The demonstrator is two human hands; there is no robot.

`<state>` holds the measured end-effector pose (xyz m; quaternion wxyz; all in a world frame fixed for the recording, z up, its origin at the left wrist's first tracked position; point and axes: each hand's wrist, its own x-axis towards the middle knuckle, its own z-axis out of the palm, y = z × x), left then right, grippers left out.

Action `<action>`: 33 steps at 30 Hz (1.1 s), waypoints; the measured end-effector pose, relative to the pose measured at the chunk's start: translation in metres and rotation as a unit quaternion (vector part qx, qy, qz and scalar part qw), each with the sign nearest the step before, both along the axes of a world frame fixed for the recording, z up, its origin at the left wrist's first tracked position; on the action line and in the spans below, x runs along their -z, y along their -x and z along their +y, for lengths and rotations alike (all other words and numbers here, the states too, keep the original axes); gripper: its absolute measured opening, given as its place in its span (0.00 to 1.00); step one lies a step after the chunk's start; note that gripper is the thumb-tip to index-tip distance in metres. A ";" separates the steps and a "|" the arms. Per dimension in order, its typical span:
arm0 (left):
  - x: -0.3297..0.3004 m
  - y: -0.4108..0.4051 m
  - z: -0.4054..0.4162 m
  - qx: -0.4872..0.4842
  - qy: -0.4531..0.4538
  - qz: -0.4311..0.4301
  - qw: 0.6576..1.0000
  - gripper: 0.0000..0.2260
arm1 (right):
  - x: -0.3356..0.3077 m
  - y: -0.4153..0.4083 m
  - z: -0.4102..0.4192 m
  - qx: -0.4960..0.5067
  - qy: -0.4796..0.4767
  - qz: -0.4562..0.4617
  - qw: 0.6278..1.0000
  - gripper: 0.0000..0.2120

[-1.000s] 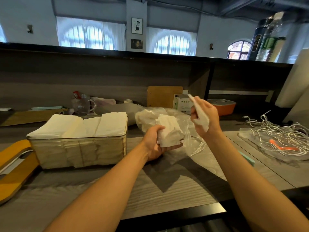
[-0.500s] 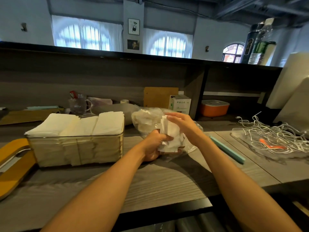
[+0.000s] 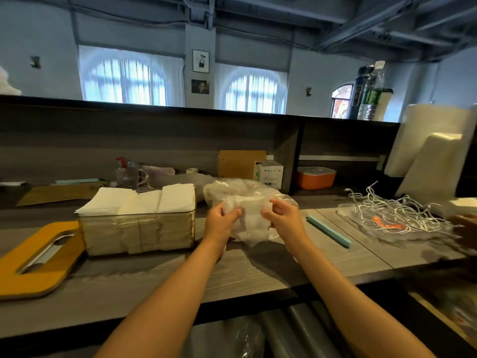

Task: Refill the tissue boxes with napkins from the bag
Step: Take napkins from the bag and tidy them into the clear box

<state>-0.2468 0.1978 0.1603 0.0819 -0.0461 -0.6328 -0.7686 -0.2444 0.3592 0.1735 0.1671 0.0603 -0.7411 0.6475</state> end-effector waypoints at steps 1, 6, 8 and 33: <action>-0.001 -0.007 -0.002 -0.001 -0.005 0.001 1.000 0.07 | 0.002 -0.005 -0.004 -0.008 0.006 -0.001 1.000 0.13; -0.002 -0.034 -0.009 -0.047 0.008 0.012 0.999 0.06 | 0.008 -0.030 -0.022 -0.016 -0.022 -0.016 0.999 0.17; -0.002 -0.040 -0.009 -0.092 0.055 -0.002 0.994 0.07 | 0.010 -0.036 -0.032 -0.040 -0.041 -0.020 0.998 0.19; 0.001 -0.044 -0.001 -0.241 0.199 0.052 0.949 0.06 | 0.013 -0.027 -0.071 0.121 -0.004 -0.041 0.992 0.07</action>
